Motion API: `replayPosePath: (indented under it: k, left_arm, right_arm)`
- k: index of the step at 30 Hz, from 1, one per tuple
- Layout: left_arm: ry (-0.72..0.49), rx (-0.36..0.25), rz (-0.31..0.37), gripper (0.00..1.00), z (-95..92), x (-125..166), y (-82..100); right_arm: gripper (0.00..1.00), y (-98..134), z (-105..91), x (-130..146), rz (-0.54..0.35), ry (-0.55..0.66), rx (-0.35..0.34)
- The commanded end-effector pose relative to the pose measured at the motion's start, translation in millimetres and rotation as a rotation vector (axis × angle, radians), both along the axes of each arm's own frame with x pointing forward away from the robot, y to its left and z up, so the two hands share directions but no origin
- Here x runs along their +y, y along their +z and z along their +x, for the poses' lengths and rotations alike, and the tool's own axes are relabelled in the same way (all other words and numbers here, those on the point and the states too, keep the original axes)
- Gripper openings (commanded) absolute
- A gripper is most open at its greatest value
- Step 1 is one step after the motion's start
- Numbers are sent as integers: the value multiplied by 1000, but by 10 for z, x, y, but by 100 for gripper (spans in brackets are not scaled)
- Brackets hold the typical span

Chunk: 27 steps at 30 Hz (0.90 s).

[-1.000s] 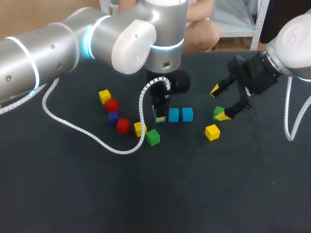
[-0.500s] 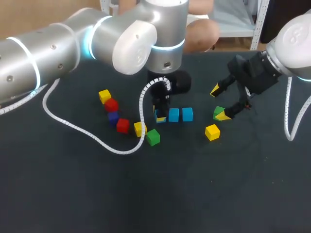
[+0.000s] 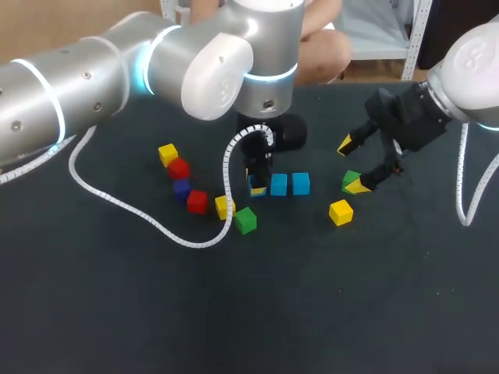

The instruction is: Place the blue cubes, place green cubes on the blue cubes, place the yellow cubes on the green cubes, then place the red cubes on the yellow cubes, and place purple cube on the red cubes.

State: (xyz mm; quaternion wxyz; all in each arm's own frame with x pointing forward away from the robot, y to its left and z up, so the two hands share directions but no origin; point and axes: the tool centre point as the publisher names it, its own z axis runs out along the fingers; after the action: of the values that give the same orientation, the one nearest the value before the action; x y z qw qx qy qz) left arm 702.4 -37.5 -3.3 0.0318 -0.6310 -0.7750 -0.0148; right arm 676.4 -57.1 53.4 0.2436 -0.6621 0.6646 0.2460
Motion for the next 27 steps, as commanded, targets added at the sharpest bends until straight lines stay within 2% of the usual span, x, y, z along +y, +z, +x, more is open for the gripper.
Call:
replayPosePath:
  k: [1, 27]
  left_arm:
    - [-2, 2, -5, 0, 4, 11, -6]
    - [-41, -24, -11, 0, -1, 12, 18]
  right_arm:
    - [100, 0, -2, -2, 1, 0, -1]
    - [100, 0, -2, -2, 1, 0, -1]
